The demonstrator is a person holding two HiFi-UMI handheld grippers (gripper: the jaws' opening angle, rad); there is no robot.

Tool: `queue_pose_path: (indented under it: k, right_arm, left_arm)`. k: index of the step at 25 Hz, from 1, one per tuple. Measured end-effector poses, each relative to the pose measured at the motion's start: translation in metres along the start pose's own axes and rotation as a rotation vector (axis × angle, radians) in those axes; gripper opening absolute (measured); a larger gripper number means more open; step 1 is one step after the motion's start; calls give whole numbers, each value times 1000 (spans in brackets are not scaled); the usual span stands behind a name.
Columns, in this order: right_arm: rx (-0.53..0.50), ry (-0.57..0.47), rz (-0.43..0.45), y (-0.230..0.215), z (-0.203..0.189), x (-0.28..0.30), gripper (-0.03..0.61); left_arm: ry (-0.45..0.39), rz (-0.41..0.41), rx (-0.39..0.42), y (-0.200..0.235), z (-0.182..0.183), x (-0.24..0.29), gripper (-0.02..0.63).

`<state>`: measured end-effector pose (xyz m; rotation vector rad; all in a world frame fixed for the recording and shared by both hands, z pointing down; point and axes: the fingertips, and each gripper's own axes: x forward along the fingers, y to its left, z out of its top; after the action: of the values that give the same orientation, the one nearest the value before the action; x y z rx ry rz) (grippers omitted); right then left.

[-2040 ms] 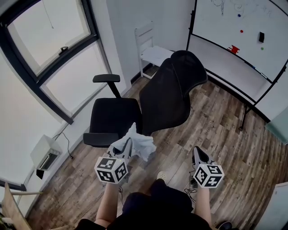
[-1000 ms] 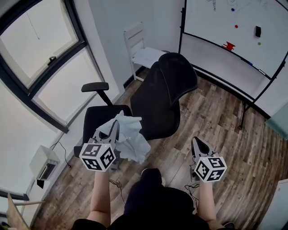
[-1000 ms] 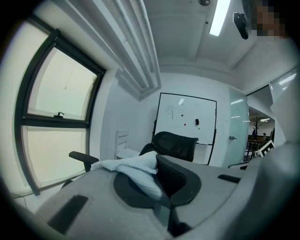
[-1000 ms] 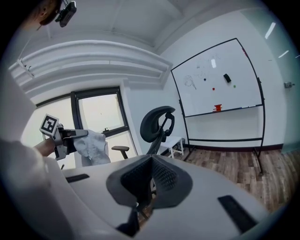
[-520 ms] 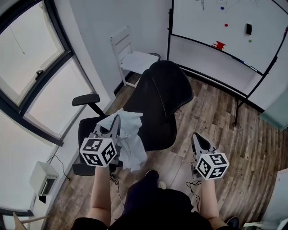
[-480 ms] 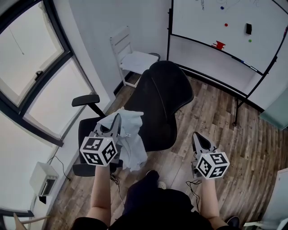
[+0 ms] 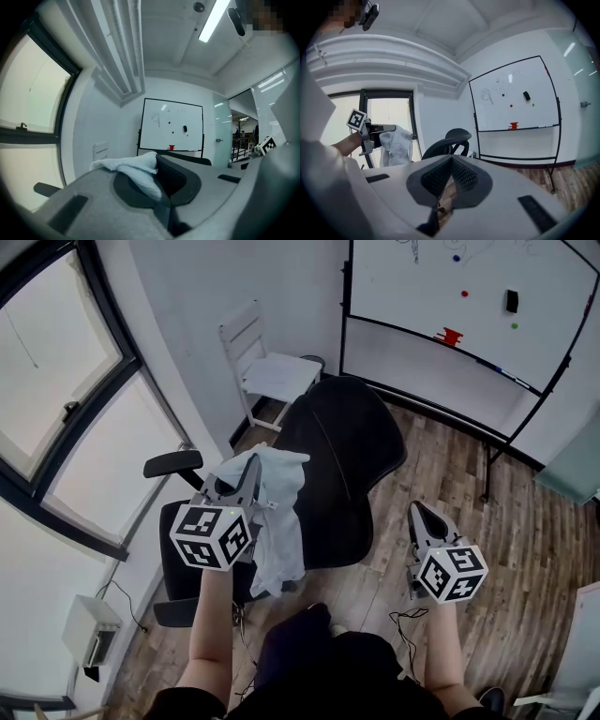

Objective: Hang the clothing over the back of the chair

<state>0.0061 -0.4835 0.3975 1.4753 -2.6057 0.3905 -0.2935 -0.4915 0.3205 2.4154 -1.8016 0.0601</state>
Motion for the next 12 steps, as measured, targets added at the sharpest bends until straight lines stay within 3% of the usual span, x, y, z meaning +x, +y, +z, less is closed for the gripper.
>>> queue_pose_path:
  k: [7,12]
  right_arm:
    - [-2,-35,-27,-4,14,10,0]
    - [-4,-65,-57,-9,25,9,0]
  left_arm:
    - [-53,-85,17,-6,19,34,15]
    - [-65,-162,72,-27,33,59,15]
